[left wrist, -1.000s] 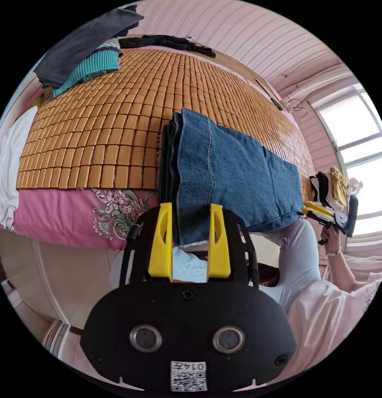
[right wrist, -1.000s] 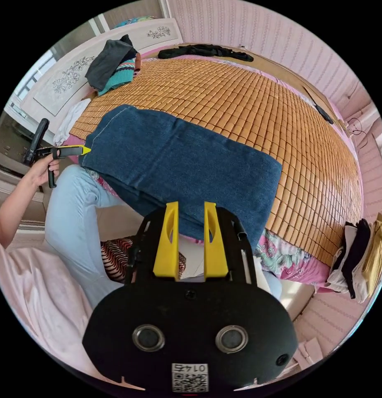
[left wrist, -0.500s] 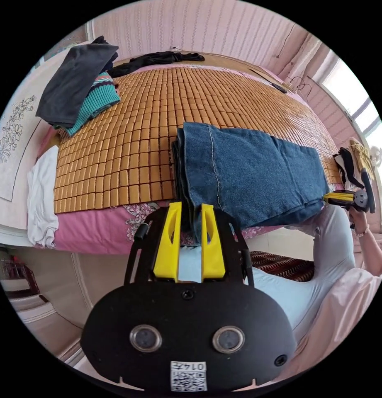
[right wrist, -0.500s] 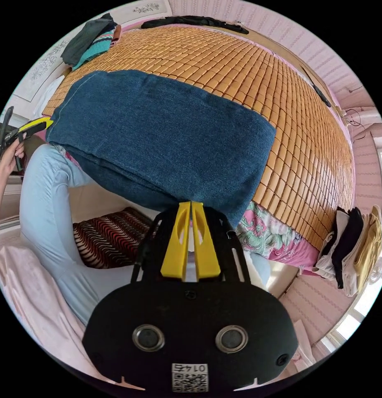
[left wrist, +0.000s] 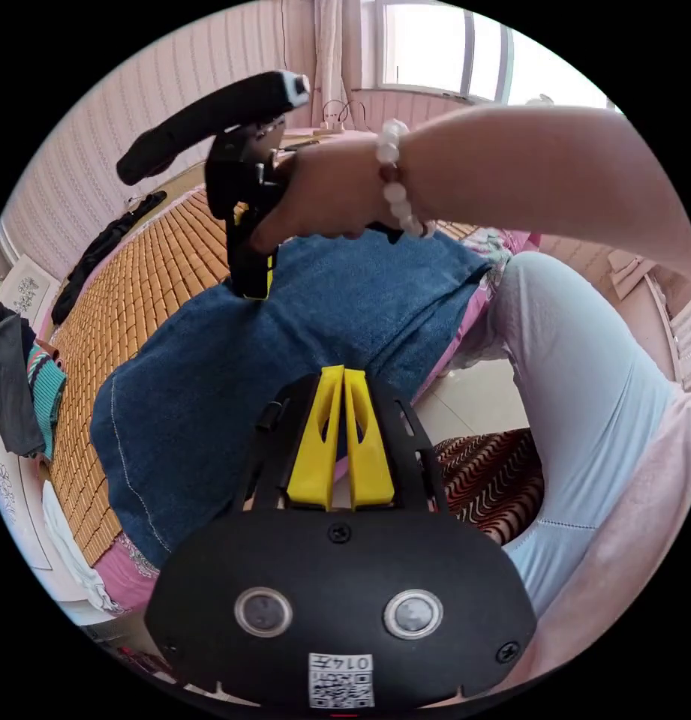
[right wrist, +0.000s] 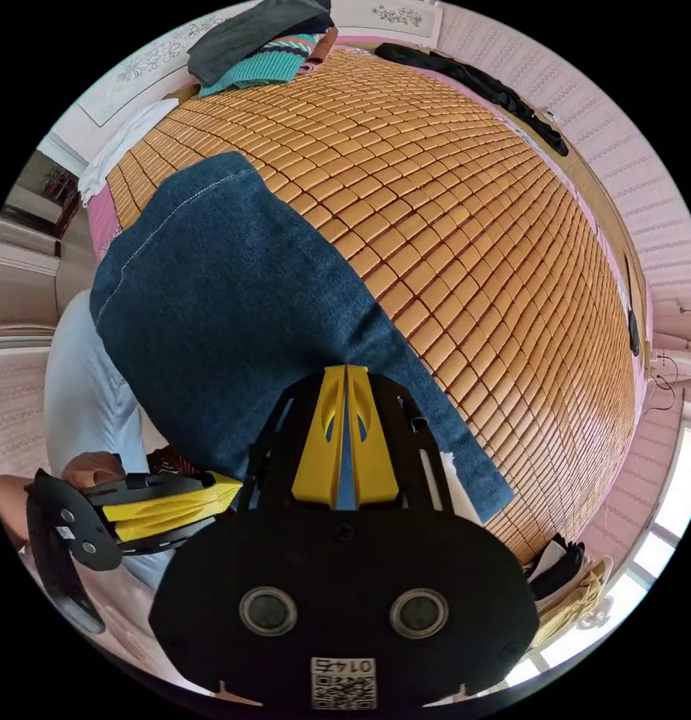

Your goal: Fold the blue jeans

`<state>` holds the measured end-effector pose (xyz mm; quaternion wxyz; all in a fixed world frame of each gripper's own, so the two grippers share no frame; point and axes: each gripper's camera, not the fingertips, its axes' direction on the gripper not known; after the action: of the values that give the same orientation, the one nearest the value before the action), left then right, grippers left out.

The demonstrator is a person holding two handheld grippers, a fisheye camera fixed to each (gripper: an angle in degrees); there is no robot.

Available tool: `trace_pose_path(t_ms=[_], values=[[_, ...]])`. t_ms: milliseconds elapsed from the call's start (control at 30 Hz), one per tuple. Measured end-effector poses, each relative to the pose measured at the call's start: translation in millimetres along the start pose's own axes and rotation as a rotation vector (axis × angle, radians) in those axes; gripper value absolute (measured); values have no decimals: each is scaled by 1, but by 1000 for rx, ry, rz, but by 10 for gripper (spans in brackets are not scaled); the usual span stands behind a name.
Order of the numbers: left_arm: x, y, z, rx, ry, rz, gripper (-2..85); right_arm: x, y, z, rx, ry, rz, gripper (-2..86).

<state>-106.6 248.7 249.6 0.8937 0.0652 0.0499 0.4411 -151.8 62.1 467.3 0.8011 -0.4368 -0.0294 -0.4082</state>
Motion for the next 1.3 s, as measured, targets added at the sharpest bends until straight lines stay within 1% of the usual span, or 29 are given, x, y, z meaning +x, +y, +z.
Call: trace_pose_path(t_ms=[67,133,200,300,400,433,567,633,667,733,767,833,867,900,933,967,1000,1033,1100,1133,1200,1233,1300], values=[[4,1,0,26,-5,2,-10,6,-3,0,7,-12,-4,-7],[9,-3,-2,12,-8,30,-10,19,-8,0,-37,-61,-28,-8],[10,-10,-10,-19,39,34,-10,26,-13,-4,-99,-84,-72,-8],[15,-6,-15,0,91,13,-10,36,-15,-20,-33,-19,-64,-7],[27,1,7,-38,82,13,-10,50,-20,7,-62,-4,-18,-5],[27,2,8,-31,80,7,-10,56,-17,9,-21,-7,11,-5],[38,-7,9,-72,51,50,-9,68,-1,19,-2,-3,-23,-5],[46,-7,3,-64,28,78,-9,89,29,21,102,-86,26,-4],[49,-5,-5,-45,21,79,-9,96,40,20,126,-119,49,-3],[53,-1,-22,6,39,79,-7,126,106,8,268,-229,143,-1],[55,2,-34,55,53,65,-5,134,126,5,303,-237,170,1],[60,2,-49,124,72,54,3,167,214,7,362,-209,323,9],[63,-1,-56,163,89,42,28,176,236,11,365,-203,381,14],[68,-7,-60,194,127,43,50,195,277,22,356,-219,499,25],[71,-10,-61,207,146,48,60,212,314,36,359,-286,590,70],[78,-18,-61,227,172,58,79,220,329,44,354,-334,623,93],[86,-26,-60,228,187,88,98,231,354,62,343,-426,644,112],[90,-30,-59,222,188,102,101,240,372,81,306,-485,680,122],[106,-43,-57,200,195,146,113,250,388,109,222,-503,740,121],[109,-46,-57,197,201,152,116,253,393,127,163,-502,740,117],[118,-55,-58,187,196,158,135,255,395,149,112,-548,681,99],[121,-57,-59,181,190,162,140,256,400,154,142,-558,643,54],[129,-65,-61,181,162,186,147,259,413,152,209,-514,621,21]])
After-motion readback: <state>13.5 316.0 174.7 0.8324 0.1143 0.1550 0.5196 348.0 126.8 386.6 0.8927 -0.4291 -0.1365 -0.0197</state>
